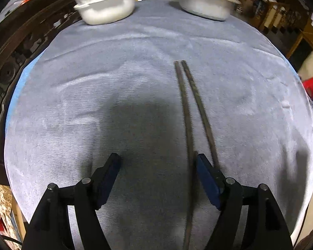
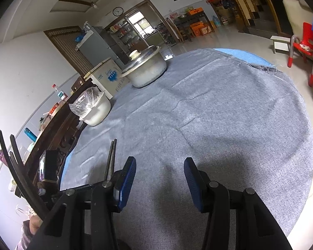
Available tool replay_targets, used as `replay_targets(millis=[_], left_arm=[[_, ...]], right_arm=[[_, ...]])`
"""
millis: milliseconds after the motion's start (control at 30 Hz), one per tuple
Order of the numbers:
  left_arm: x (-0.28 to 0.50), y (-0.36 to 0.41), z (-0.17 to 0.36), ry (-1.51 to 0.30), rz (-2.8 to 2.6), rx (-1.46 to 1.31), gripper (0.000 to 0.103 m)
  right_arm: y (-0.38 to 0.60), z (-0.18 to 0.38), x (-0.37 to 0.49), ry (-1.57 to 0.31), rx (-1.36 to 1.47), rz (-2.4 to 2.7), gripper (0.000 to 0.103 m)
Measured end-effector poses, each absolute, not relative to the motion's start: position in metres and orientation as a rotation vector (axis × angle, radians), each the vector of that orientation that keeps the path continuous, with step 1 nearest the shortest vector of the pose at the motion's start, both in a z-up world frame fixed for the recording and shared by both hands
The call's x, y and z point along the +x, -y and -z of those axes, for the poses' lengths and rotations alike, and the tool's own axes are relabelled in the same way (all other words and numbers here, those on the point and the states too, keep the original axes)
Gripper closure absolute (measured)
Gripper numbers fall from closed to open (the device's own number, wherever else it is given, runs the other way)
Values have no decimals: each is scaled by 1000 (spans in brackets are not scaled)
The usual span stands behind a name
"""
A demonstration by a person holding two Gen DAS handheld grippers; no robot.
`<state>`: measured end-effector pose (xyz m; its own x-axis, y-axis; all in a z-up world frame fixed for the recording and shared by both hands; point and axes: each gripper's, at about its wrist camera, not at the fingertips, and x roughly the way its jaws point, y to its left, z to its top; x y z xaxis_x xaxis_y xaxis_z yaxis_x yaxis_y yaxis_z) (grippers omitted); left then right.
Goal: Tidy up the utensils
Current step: 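Lower the left tool onto a dark chopstick and close on it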
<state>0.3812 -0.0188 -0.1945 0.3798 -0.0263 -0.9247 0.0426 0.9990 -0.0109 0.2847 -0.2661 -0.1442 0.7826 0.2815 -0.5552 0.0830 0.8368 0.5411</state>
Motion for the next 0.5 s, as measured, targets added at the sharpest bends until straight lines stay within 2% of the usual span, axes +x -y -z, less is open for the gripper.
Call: replay_targets(millis=[167,267,400,500], left_arm=[[393,10,193,-1177,27,10,30],[395,4,192,-1166,13,4,43],[391,-11,189,-1153,0,-15,72],[392,-20,190,-1161,16,-53,75]], right_arm=[[267,148,286,-683,592,-117,52],[266,147,285,-682,584,-116,52],[268,145,285,-673,582,-112,52],[264,148,292,-696,565,-122,52]])
